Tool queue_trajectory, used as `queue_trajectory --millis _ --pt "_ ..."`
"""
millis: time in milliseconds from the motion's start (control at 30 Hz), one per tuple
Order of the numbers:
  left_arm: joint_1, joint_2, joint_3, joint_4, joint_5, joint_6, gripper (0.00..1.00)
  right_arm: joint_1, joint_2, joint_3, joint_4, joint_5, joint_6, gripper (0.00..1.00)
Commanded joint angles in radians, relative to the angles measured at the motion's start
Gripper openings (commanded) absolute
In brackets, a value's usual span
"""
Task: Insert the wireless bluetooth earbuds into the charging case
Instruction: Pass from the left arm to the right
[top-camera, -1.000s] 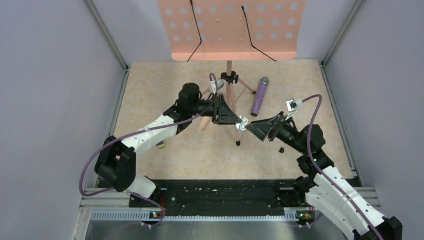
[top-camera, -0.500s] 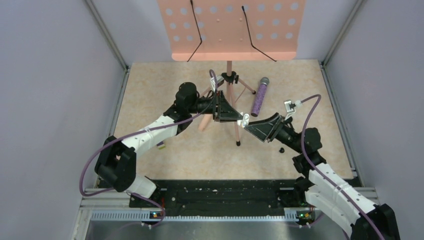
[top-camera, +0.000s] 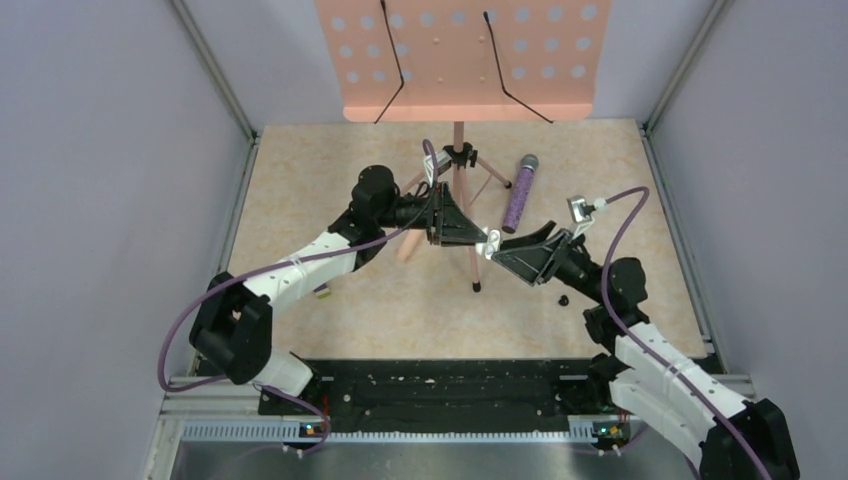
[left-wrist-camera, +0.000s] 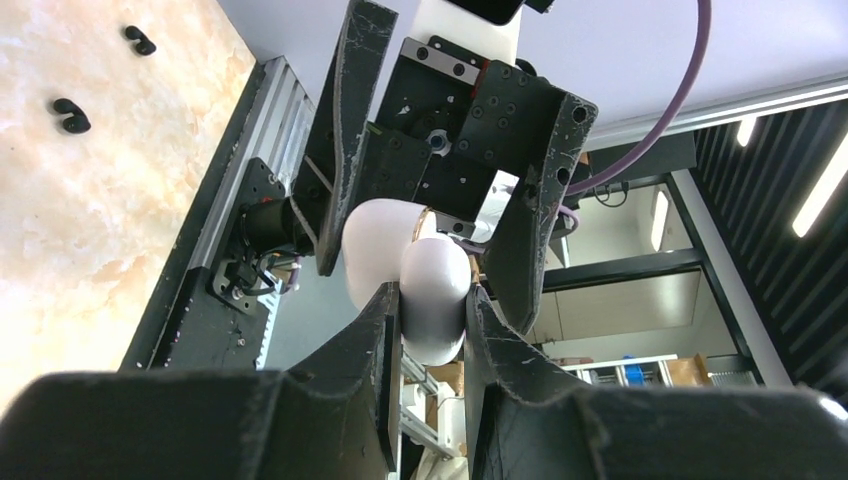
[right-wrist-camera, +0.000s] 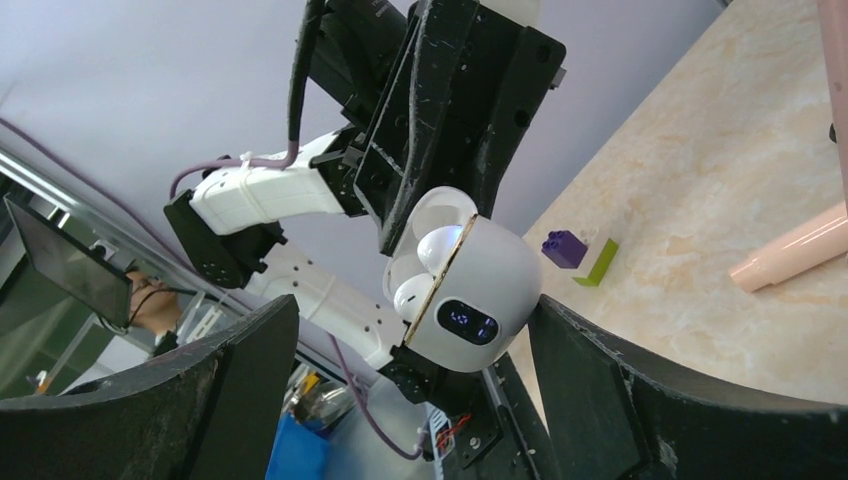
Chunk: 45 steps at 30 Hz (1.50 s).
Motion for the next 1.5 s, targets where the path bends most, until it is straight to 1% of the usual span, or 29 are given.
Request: queue_trajectory --millis 0,233,333,533,667,933,967,1000,1033,1067,1133,1300,1333,1467 --pt "-0.002 -0.017 0.025 -0.073 -0.01 0.089 0.0 -0.006 -0.062 0.042 0.013 -0.023 -0.028 0.83" --pt "-0.005 -0.023 0.028 -0.112 -0.015 0.118 0.0 -0.006 -0.094 0.051 -0.027 -0.015 -0.039 0.8" --pt "-0.005 -0.024 0.028 -0.114 -0.014 0.119 0.0 -0.006 -0.086 0.053 -0.028 -0.011 -0.042 0.75" --pt "-0.011 -0.025 0.034 -0.116 -0.004 0.124 0.0 -0.006 -0.063 0.055 -0.037 0.006 -0.05 0.53" --pt "-0.014 -0.027 0.036 -0.117 0.0 0.126 0.0 -0.006 -0.051 0.057 -0.036 0.014 -0.05 0.43" --pt "-0.017 -0.037 0.035 -0.116 0.003 0.138 0.0 -0.006 -0.039 0.054 -0.039 0.025 -0.042 0.1" --pt "-0.016 -0.04 0.037 -0.115 0.002 0.141 0.02 -0.006 -0.04 0.054 -0.047 0.027 -0.041 0.06" --pt "-0.017 -0.043 0.038 -0.114 0.003 0.143 0.09 -0.005 -0.042 0.054 -0.05 0.03 -0.042 0.03" --pt "-0.017 -0.048 0.041 -0.115 0.001 0.146 0.2 -0.005 -0.043 0.054 -0.055 0.03 -0.044 0.0" --pt "-0.016 -0.052 0.043 -0.117 0.001 0.151 0.27 -0.005 -0.044 0.054 -0.065 0.033 -0.046 0.0" --pt "-0.016 -0.062 0.05 -0.132 -0.005 0.165 0.37 -0.005 -0.047 0.054 -0.082 0.038 -0.052 0.0" --pt "-0.016 -0.073 0.063 -0.183 -0.016 0.197 0.55 -0.006 -0.045 0.056 -0.087 0.046 -0.055 0.0" --pt "-0.016 -0.073 0.063 -0.186 -0.019 0.199 0.6 -0.006 -0.043 0.056 -0.086 0.046 -0.055 0.0" --pt "-0.016 -0.075 0.062 -0.196 -0.024 0.206 0.66 -0.006 -0.039 0.058 -0.117 0.051 -0.062 0.0"
